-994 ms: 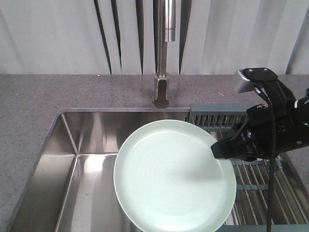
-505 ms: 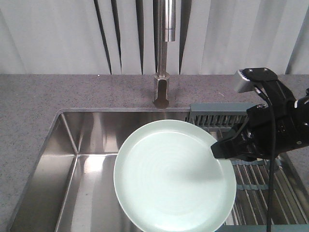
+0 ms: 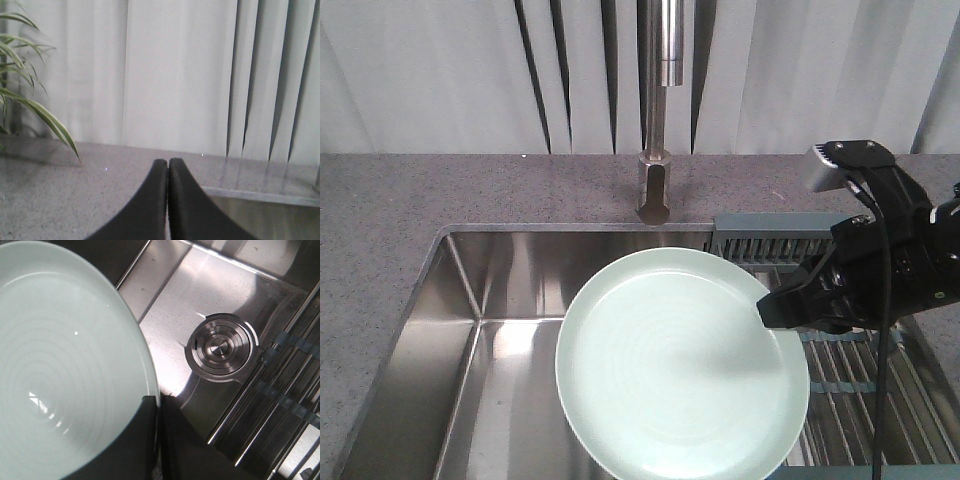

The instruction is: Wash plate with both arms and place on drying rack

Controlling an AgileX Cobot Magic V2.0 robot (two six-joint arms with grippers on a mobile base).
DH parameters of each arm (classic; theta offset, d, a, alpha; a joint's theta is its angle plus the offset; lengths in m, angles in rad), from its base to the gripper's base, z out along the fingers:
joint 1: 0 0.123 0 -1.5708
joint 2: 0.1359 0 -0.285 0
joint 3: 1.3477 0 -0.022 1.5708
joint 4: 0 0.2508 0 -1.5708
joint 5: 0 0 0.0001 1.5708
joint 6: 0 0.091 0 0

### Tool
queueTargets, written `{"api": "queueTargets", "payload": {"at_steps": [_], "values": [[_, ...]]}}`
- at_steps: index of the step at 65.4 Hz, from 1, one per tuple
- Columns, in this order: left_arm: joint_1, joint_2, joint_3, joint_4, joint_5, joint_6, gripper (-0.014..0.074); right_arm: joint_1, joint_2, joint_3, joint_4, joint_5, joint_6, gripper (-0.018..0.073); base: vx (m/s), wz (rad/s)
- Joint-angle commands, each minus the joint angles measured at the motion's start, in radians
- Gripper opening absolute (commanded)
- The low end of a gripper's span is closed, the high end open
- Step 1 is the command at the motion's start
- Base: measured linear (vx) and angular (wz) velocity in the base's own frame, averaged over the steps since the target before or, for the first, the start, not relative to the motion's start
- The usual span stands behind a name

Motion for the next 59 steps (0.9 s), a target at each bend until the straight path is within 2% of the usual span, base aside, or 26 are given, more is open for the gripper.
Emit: {"api": "queueTargets", "payload": {"at_steps": [1, 14, 26, 33, 42, 59], "values": [[-0.003, 0.070, -0.122, -0.010, -0.011, -0.013, -0.0006, -0.003, -0.027, -0.024, 0.046, -0.021, -0.004, -0.0001, 0.00, 0.00], [-0.003, 0.247, -0.332, -0.010, 0.168, -0.005, -0.0006, -0.003, -0.027, -0.024, 0.046, -0.021, -0.004, -0.0001, 0.00, 0.00], [-0.003, 0.437, -0.501, -0.009, 0.277, 0.004, -0.0006, -0.003, -0.027, -0.024, 0.046, -0.021, -0.004, -0.0001, 0.00, 0.00], [-0.003, 0.551, -0.584, -0.010, 0.319, 0.065, -0.0006, -0.003, -0.027, -0.024, 0.046, -0.021, -0.004, -0.0001, 0.00, 0.00], [-0.003, 0.693, -0.683, -0.010, 0.382, 0.100, -0.0006, -0.003, -0.027, -0.024, 0.046, -0.021, -0.004, -0.0001, 0.00, 0.00], [-0.003, 0.879, -0.735, -0.012, 0.411, 0.100, -0.0006, -0.003, -0.027, -0.024, 0.046, -0.021, -0.004, -0.0001, 0.00, 0.00]]}}
